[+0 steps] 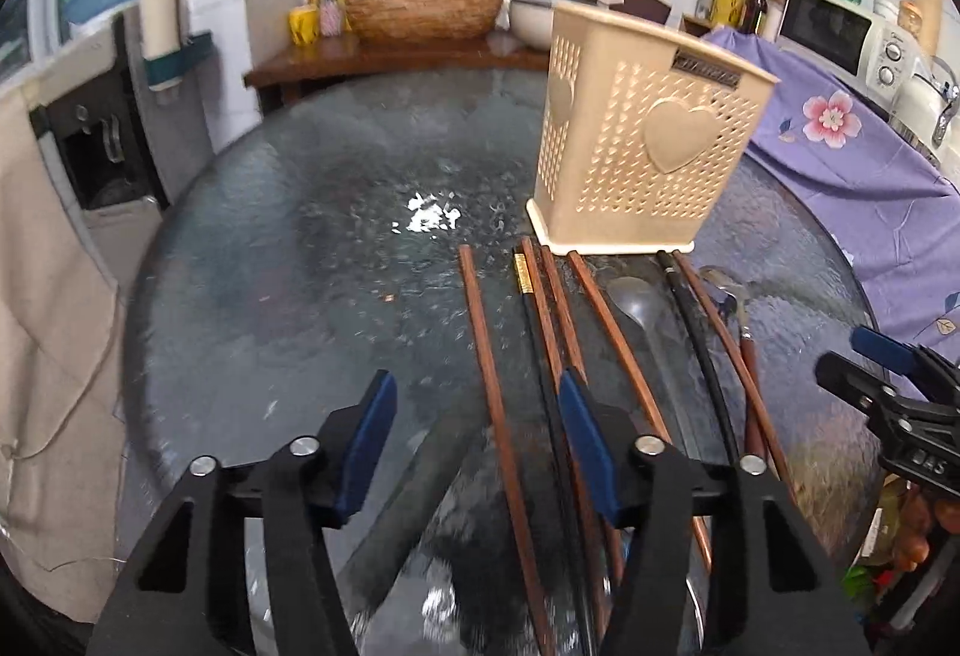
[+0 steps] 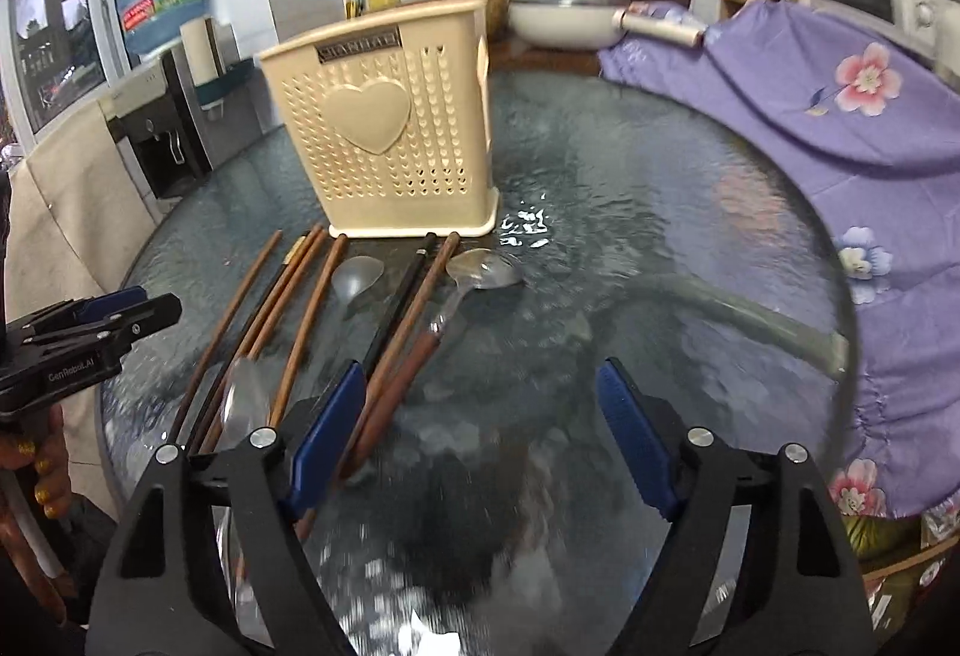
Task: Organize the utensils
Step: 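Grasp the steel spoon with the right tool while the left tool grasps a brown chopstick, then lift and carry the spoon and chopstick over the beige basket with both tools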
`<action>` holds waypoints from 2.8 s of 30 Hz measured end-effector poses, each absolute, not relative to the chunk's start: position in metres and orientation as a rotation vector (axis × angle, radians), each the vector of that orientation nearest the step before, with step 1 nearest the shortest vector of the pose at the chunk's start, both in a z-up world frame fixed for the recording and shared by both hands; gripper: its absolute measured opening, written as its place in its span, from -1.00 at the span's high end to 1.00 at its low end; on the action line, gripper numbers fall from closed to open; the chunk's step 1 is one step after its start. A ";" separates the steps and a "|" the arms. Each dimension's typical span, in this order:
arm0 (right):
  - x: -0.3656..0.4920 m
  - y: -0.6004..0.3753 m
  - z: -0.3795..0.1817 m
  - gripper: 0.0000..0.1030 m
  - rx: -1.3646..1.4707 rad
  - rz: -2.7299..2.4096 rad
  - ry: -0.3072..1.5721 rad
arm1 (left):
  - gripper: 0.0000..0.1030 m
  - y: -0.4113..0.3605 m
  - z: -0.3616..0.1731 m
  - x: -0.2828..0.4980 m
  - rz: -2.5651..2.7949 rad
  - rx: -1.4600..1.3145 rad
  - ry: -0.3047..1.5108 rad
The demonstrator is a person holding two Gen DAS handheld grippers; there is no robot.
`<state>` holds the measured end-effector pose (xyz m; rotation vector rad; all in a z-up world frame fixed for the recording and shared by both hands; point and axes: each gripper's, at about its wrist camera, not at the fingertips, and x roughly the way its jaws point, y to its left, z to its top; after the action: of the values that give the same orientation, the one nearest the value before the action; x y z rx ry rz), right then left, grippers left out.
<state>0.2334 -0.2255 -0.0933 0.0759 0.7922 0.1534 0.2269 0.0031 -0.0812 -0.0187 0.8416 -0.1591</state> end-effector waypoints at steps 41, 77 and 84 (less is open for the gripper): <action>0.364 -0.196 -0.119 0.07 0.014 0.078 1.098 | 0.63 -0.017 -0.112 0.342 -0.152 0.089 0.997; 0.228 -0.220 -0.003 0.08 -0.182 0.149 0.461 | 0.86 0.006 0.006 0.254 -0.253 -0.052 0.637; 0.220 -0.220 0.009 0.08 -0.184 0.160 0.444 | 0.87 0.012 0.034 0.229 -0.255 -0.066 0.556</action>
<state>0.2204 -0.2198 0.0087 -0.1842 0.4441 0.1604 0.2287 0.0125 0.0340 -0.0660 0.5565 -0.2551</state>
